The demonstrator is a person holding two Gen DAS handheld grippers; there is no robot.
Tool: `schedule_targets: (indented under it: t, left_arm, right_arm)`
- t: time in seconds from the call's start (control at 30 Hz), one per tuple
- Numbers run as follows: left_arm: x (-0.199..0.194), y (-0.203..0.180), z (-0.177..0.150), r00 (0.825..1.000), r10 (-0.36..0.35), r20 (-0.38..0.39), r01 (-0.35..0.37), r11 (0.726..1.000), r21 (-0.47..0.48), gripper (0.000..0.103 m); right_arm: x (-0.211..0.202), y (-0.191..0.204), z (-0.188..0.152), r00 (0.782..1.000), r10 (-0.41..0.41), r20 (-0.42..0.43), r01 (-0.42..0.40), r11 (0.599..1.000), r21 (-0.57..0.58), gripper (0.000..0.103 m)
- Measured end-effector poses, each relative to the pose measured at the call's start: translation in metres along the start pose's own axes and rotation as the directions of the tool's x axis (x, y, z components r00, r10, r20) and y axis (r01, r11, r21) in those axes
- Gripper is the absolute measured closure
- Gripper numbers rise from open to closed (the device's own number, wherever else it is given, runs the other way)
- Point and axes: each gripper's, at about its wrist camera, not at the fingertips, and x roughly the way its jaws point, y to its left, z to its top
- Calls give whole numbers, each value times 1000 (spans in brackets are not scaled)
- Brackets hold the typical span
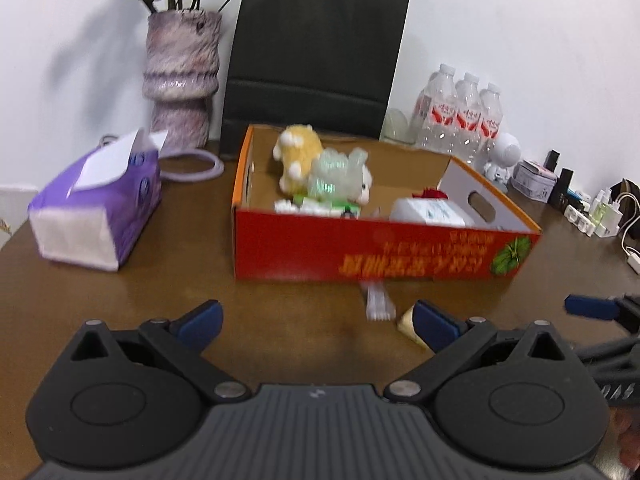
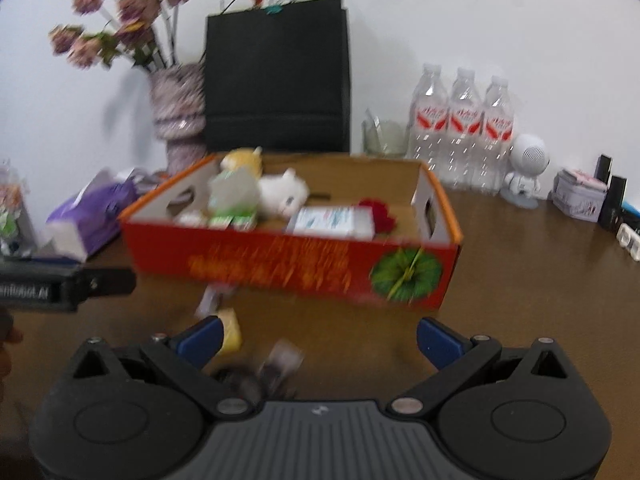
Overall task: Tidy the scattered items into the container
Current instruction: 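Move both open tools back toward the remaining table items, then grasp the black cable with the right tool while the left tool grasps a clear packet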
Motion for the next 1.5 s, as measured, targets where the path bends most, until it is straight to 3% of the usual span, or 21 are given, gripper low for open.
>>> schedule_targets:
  t: [0.13,0.33,0.37,0.5,0.7,0.8,0.97,1.0,1.03,1.1,1.27,1.33,1.4,1.5]
  left_arm:
    - [-6,2,-13,1000,-2,-9,2,1000,-20,0]
    - [-5,4,-22,999,-12,-32,11,998,-55,0]
    - [-6,3,-23,999,-14,-31,13,999,-52,0]
    - [-5,-4,-23,999,-24,-28,23,999,-44,0]
    - [5,-28,-25,998,-48,-44,47,999,-26,0]
    - [13,-49,-26,995,-75,-58,76,997,11,5]
    - [33,-85,-29,990,-108,-88,114,991,69,23]
    - [36,-89,-28,990,-112,-92,118,991,69,25]
    - [40,-94,-28,989,-114,-94,121,990,69,28]
    - [44,-103,-27,989,-115,-92,122,990,74,33]
    - [52,-119,-26,992,-94,-88,103,990,98,47]
    - [54,-125,-27,993,-76,-85,87,987,134,67]
    - [54,-130,-28,993,-75,-87,89,982,164,85]
    - [51,-128,-29,991,-94,-92,108,981,160,87]
  right_arm:
    - [7,15,-19,998,26,-52,-27,999,-16,12]
    - [17,33,-23,998,22,-59,-25,998,-50,18]
    - [21,33,-24,997,23,-73,-27,998,-55,29]
    - [17,24,-26,995,72,-71,-75,997,-37,44]
    - [3,1,-29,993,111,-43,-112,994,-8,52]
    - [-1,-17,-28,994,103,-27,-103,995,7,55]
    - [-1,-48,-27,997,73,-30,-73,997,19,57]
    - [-1,-54,-28,997,73,-34,-73,997,24,60]
    - [0,-60,-28,997,74,-36,-73,997,29,73]
    - [-1,-73,-28,994,100,-33,-98,993,64,85]
    - [2,-89,-30,991,128,-44,-122,985,120,81]
    - [1,-92,-31,991,123,-44,-117,985,129,73]
    - [-2,-93,-30,993,113,-33,-108,986,128,56]
    - [-8,-98,-29,995,98,-9,-96,986,135,46]
